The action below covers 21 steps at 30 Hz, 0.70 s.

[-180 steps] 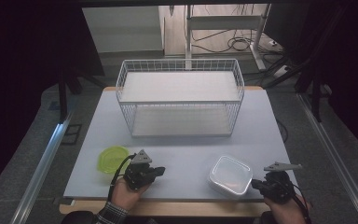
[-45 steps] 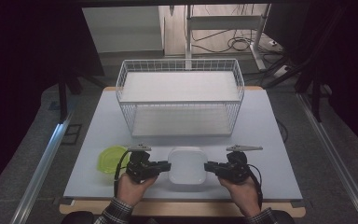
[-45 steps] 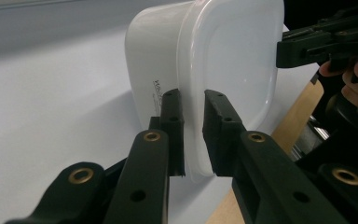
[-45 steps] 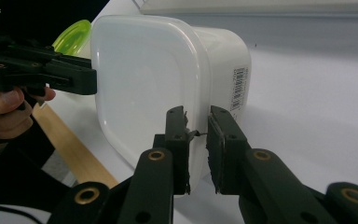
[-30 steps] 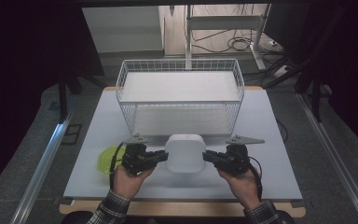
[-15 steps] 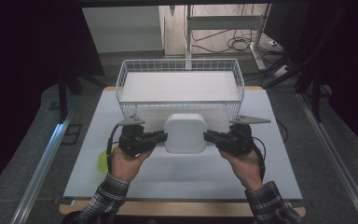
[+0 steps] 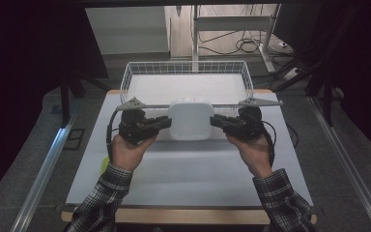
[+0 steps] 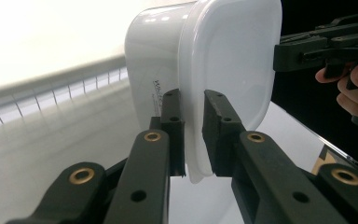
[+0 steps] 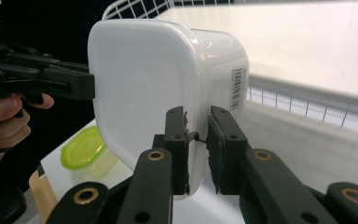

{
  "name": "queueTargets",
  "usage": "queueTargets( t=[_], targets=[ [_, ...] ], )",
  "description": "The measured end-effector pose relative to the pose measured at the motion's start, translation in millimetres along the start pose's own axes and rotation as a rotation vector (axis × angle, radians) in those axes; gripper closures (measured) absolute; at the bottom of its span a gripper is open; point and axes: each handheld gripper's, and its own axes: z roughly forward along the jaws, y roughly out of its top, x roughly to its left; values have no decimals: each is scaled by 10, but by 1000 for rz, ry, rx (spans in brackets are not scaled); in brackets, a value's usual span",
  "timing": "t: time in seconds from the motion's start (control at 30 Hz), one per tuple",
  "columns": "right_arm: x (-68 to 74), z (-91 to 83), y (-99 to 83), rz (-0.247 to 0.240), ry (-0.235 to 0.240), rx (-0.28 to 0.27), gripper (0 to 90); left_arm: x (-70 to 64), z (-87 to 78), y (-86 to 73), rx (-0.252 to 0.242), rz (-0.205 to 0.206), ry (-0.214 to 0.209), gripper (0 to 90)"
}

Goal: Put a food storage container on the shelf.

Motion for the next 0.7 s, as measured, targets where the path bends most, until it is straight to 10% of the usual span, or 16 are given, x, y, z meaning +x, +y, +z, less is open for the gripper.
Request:
queueTargets(
  t=[0.7],
  targets=[
    [-111,110,631,-12,-12,-57,783,190,-3,571,-52,2,26,797]
  ],
)
